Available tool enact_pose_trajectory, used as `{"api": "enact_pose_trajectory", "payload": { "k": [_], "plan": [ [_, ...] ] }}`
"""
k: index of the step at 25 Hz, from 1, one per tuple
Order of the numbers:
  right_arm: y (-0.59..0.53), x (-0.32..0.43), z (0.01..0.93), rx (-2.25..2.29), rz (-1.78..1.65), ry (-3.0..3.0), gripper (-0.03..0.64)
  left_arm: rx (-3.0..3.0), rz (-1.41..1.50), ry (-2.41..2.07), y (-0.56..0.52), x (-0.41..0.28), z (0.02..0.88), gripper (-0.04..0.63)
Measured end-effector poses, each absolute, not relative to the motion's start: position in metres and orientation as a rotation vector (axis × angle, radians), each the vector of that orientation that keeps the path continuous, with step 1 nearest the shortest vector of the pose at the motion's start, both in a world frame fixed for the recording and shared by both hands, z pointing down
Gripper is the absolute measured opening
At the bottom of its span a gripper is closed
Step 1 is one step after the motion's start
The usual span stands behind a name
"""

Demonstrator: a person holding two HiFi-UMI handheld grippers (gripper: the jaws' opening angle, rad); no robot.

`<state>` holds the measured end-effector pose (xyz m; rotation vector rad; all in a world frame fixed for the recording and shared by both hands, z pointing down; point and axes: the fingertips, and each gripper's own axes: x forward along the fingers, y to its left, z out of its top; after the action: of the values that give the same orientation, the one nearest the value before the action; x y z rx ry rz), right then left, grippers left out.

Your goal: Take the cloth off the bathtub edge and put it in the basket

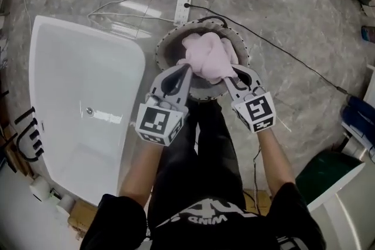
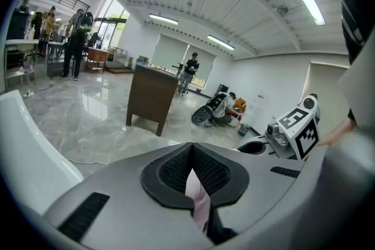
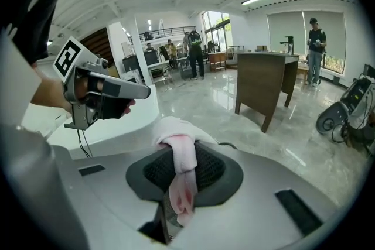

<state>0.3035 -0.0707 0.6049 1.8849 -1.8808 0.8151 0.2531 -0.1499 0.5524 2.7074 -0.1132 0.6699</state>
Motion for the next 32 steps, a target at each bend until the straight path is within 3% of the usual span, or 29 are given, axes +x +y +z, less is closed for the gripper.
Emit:
{"api": "enact_pose_trajectory", "payload": {
  "k": [8, 20, 32],
  "plan": [
    [-0.072, 0.284, 0.690, 1.826, 0.894, -1.879, 0.060, 2.667, 0.708, -0.140, -0.147, 0.248, 0.628, 0.014],
    [-0.073, 0.274, 0.825, 1.697, 1.061, -1.737, 0.060, 2.663, 0.731, -0.150, -0.136, 0.236, 0.652, 0.014],
    [-0.056, 0.278, 0.852, 1.708, 1.097, -1.661, 0.061, 2.657, 0.765, -0.167, -0.127, 0.230, 0.665, 0.012]
  ]
}}
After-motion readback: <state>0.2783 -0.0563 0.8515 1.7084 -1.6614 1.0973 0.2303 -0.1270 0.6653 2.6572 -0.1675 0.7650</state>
